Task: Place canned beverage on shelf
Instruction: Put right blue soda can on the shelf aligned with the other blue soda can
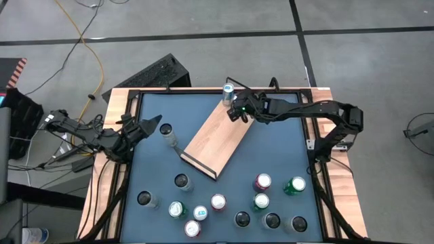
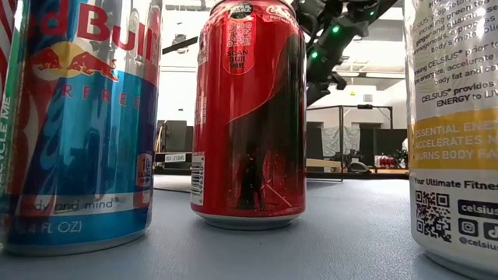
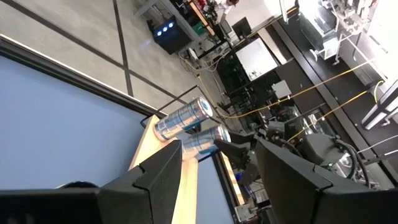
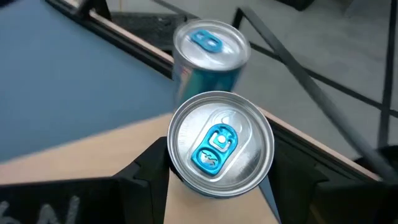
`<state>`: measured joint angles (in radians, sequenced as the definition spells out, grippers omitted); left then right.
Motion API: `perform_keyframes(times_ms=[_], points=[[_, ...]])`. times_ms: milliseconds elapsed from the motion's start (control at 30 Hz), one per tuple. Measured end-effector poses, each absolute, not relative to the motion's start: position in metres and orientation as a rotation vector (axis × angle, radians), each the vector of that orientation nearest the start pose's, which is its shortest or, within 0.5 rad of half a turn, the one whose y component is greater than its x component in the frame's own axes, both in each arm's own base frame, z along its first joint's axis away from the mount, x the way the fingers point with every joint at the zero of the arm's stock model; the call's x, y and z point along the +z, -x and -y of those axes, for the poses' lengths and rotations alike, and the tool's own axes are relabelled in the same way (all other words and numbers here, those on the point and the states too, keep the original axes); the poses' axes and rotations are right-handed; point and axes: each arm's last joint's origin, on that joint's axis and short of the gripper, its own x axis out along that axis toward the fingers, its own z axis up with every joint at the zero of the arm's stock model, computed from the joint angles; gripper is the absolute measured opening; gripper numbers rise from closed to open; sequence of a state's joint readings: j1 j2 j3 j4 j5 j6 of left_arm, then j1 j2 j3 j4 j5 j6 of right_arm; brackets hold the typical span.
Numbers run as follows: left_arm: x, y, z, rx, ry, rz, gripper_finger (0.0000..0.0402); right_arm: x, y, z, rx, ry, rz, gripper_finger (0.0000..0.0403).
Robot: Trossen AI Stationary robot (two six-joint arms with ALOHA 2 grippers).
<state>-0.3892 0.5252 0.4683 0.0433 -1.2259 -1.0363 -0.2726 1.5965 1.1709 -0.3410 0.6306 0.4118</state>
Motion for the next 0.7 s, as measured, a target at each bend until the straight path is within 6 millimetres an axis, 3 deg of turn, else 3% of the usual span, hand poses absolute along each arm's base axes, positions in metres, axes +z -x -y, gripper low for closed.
perform_keyframes(times_ms=[700], points=[[0.2801,-0.1187,0.0192,0.768,0.956,0.418,0.0194,0.2505,-0.3260,0.1129,-1.001,-0.203,-0.621,0.0210]])
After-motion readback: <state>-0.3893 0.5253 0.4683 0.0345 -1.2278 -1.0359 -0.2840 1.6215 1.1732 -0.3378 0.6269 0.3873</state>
